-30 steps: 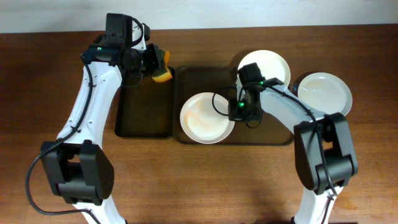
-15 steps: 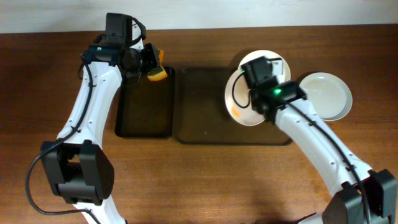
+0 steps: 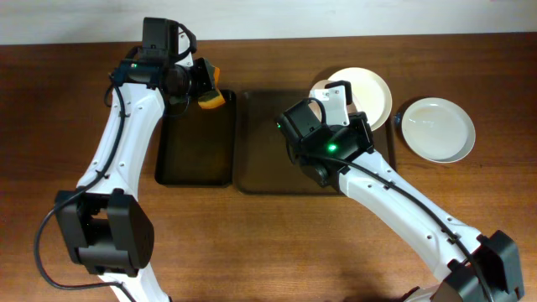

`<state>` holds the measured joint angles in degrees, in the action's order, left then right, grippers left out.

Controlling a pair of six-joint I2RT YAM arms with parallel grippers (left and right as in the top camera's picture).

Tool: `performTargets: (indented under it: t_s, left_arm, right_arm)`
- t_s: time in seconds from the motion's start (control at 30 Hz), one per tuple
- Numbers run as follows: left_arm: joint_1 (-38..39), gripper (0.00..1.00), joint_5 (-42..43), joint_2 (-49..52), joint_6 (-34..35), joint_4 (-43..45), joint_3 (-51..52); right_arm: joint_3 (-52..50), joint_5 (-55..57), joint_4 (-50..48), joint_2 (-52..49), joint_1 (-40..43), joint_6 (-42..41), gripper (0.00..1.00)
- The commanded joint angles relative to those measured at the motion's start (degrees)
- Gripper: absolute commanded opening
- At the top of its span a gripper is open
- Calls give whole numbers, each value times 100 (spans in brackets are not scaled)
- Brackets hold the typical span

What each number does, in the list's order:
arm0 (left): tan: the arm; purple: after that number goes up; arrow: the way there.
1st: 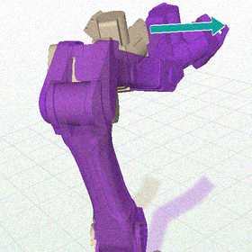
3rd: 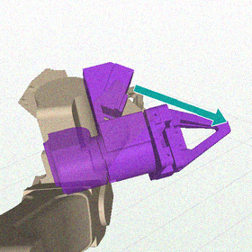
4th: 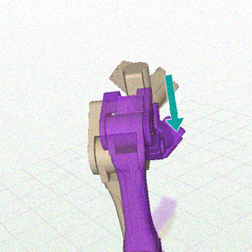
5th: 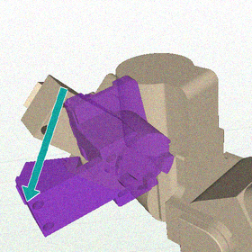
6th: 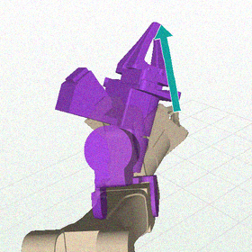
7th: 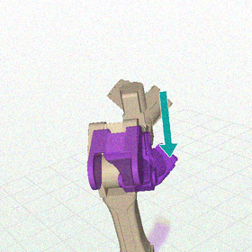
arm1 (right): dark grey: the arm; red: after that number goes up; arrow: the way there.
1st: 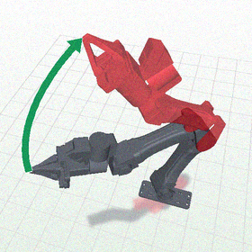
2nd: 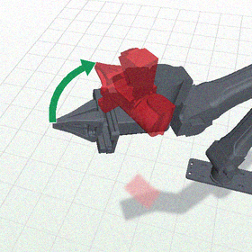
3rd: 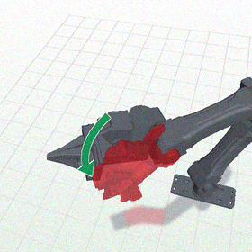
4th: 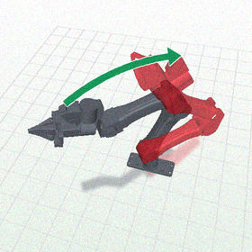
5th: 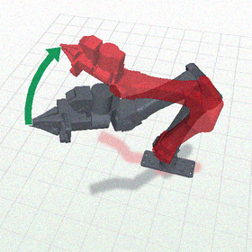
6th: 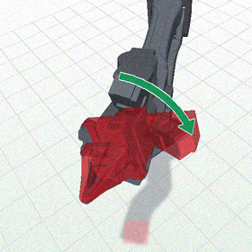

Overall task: Clean dirty plates on tray and stack at the side
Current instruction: 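Lift the cleaned plate with the right gripper and carry it right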

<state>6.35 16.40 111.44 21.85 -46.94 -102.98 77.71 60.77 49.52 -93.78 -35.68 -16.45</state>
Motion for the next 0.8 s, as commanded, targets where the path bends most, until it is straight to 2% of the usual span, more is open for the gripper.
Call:
performTargets:
  t_s: [0.0, 0.2, 0.33, 0.47, 0.6, 0.67, 0.7, 0.77]
  left_arm:
    - [-13, 0, -39, 24, -70, 33, 9]
    - [-13, 0, -37, 24, -70, 31, 9]
    - [-11, 0, -33, 24, -26, 31, 9]
    - [4, 0, -33, 24, -26, 31, 9]
    - [111, 0, -39, 26, -28, 37, 9]
    - [155, 0, -87, 26, -28, 39, 9]
    - [190, 0, -149, 26, -28, 39, 9]
    - [216, 0, -146, 26, -28, 42, 9]
  right_arm:
    - [90, 289, 4, 144, -28, -50, 4]
    - [96, -114, 0, 164, -26, -57, 4]
    - [199, -1788, -94, 393, 313, -52, 4]
    - [289, -3552, -214, 737, 1460, -52, 4]
    - [315, -5510, -267, 820, 3353, -52, 4]
    - [315, -6067, -341, 813, 4138, -55, 4]
    - [315, -6398, -439, 811, 4798, -55, 4]
    - [315, -6533, -570, 758, 5490, -55, 4]
